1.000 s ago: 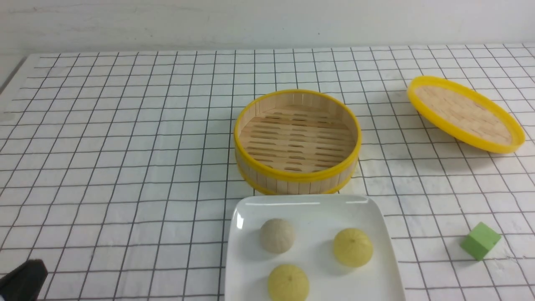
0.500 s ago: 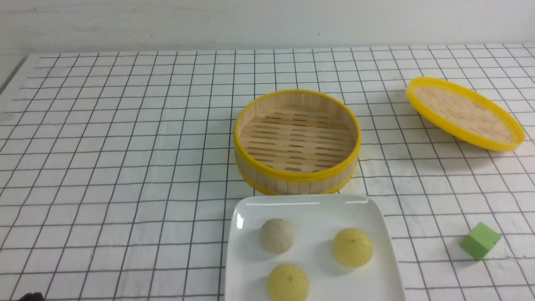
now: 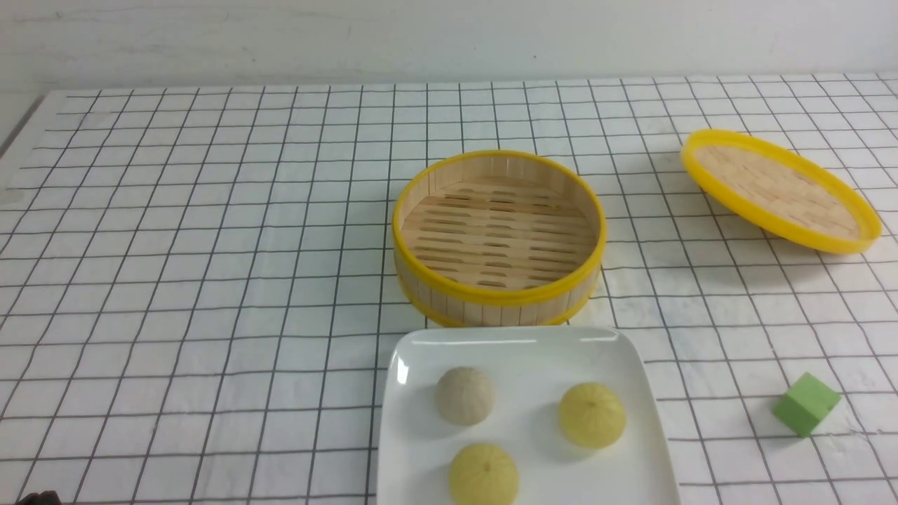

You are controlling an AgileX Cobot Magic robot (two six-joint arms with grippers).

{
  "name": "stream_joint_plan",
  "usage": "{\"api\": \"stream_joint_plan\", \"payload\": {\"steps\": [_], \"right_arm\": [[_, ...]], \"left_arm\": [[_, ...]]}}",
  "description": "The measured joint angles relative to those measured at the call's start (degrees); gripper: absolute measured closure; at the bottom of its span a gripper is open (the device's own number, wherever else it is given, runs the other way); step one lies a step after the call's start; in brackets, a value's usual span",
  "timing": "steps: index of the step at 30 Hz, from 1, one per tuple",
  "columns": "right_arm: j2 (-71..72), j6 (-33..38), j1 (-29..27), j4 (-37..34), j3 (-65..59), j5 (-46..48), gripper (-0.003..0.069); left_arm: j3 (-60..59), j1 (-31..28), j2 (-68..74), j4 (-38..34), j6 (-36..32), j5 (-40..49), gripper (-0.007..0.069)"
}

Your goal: Put the steamed buns into the plate on the white-black tablecloth.

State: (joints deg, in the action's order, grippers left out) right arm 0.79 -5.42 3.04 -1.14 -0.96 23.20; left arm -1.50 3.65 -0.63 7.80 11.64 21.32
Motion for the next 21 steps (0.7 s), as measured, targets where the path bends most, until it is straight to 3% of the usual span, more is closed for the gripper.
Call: {"api": "stream_joint_plan", "payload": {"steps": [21], "right_arm": [[0.0,0.0,0.0,0.0,0.0,0.0,0.0497]], "left_arm": [[0.1,-3.3,0.0,-0.2,0.0,0.2,0.0533]]}}
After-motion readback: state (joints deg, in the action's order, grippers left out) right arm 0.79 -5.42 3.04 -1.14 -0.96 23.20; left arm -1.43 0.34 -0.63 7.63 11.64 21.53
